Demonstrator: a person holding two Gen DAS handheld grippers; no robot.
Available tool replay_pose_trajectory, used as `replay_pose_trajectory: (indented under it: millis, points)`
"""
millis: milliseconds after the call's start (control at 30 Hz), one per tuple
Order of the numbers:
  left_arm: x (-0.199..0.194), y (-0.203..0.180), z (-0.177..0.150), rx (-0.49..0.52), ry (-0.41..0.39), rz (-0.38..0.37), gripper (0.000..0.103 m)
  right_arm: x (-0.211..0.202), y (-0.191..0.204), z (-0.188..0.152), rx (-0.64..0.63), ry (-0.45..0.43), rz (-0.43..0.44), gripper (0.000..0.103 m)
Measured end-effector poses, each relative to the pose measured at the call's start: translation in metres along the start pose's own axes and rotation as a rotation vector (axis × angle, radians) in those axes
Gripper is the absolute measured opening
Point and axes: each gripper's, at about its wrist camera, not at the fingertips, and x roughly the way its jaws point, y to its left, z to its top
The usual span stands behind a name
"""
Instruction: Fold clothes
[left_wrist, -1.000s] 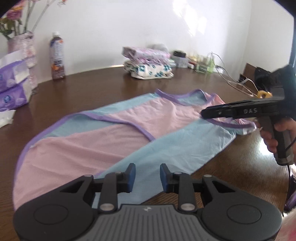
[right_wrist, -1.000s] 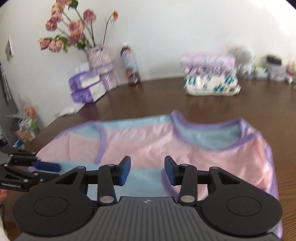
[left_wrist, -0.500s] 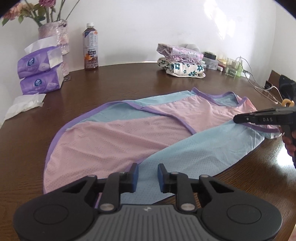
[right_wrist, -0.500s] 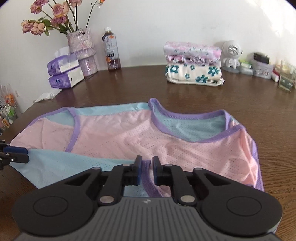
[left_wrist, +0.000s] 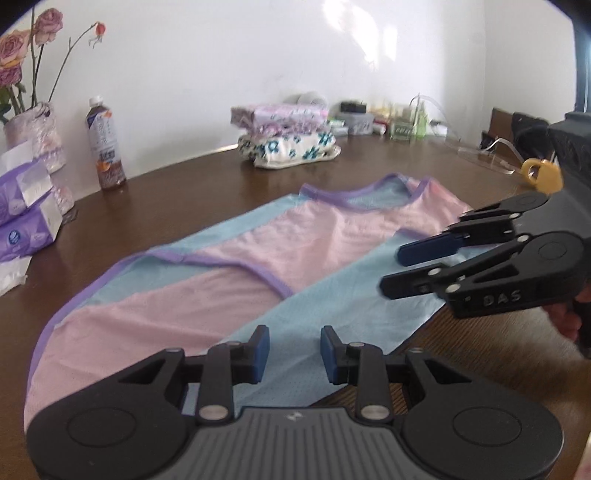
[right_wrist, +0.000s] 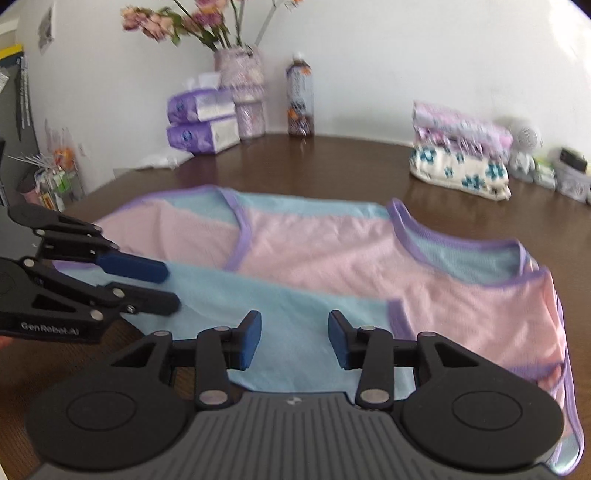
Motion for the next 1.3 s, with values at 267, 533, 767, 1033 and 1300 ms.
replay_pose_trajectory:
  millis: [267,533,767,1033,1300]
  points:
    - [-0.016,0.027,-0.022,-0.052,-0.006,0.03,0.038,-0.009,-0.02,-0.01,0.053,-0.008,-0.021,0.042]
    - [-0.051,0.074,-0.048,-0.147,0.005,0.12,0.036,-0.01,-0.022,-0.013,0.06,-0.019,-0.02,0.045]
    - [-0.071,0.112,-0.057,-0.294,-0.006,0.112,0.036,-0.008,-0.012,-0.014,0.019,-0.02,-0.042,0.052]
    - [-0.059,0.104,-0.044,-0.17,0.06,0.106,0.001,-0.007,-0.009,-0.014,0.01,-0.016,-0.052,0.053]
    - [-0.06,0.103,-0.032,-0.117,0.038,0.169,0.001,-0.008,-0.008,-0.015,0.0,-0.019,-0.056,0.054]
